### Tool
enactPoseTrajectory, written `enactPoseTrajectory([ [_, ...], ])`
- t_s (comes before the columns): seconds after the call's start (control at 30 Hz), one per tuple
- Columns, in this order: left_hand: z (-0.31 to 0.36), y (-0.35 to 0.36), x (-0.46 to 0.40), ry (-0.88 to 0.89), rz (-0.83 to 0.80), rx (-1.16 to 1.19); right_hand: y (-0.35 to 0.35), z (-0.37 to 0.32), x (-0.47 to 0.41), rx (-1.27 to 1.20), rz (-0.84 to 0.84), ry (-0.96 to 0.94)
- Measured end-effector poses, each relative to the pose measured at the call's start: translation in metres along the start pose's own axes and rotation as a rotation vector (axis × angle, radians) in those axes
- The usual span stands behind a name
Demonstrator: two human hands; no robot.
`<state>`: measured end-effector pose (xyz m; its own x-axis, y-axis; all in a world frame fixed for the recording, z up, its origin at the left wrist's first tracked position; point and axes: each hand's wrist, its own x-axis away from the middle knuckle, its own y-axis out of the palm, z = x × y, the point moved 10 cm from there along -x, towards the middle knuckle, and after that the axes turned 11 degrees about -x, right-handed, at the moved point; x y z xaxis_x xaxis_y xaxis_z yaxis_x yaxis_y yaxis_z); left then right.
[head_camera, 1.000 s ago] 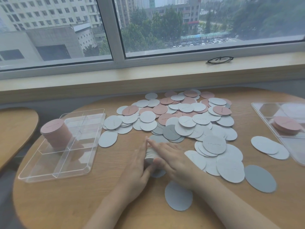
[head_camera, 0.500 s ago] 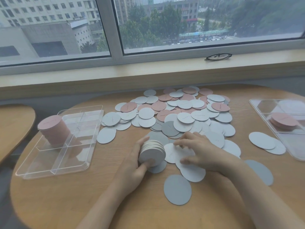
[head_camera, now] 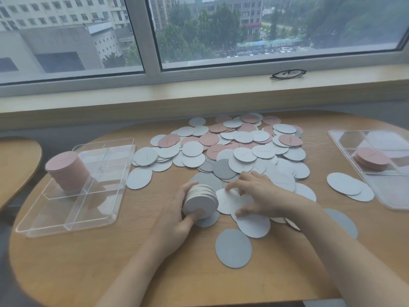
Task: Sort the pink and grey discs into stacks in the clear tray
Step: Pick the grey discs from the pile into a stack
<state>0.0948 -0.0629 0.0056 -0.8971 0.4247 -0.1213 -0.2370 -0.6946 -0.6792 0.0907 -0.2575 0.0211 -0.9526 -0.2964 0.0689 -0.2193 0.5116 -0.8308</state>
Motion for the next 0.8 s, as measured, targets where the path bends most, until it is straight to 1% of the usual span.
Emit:
enactPoseTrajectory([
  [0.2,-0.001,0.0,0.0,-0.008,0.0,0.011,0.002,-0.004,-0.002,0.009,-0.055,0.005],
  [0.37,-0.002,0.0,0.0,-0.006,0.0,0.012,0.001,-0.006,-0.004,-0.032,-0.075,0.015],
  [0.53,-0.001,0.001,-0.001,0.007,-0.004,0.025,0.003,-0.006,-0.009,0.01,-0.118,0.033],
  [0.6,0.0,0.001,-0.001,0.012,0.0,0.029,0.0,-0.006,-0.011,-0.026,-0.104,0.042],
  [0.7,0.0,0.001,-0.001,0.016,-0.006,0.038,-0.007,-0.003,-0.011,-0.104,-0.039,0.07],
  [0.8,0.002,0.0,-0.001,0.022,-0.003,0.047,-0.011,0.003,-0.007,-0.277,0.054,0.106],
])
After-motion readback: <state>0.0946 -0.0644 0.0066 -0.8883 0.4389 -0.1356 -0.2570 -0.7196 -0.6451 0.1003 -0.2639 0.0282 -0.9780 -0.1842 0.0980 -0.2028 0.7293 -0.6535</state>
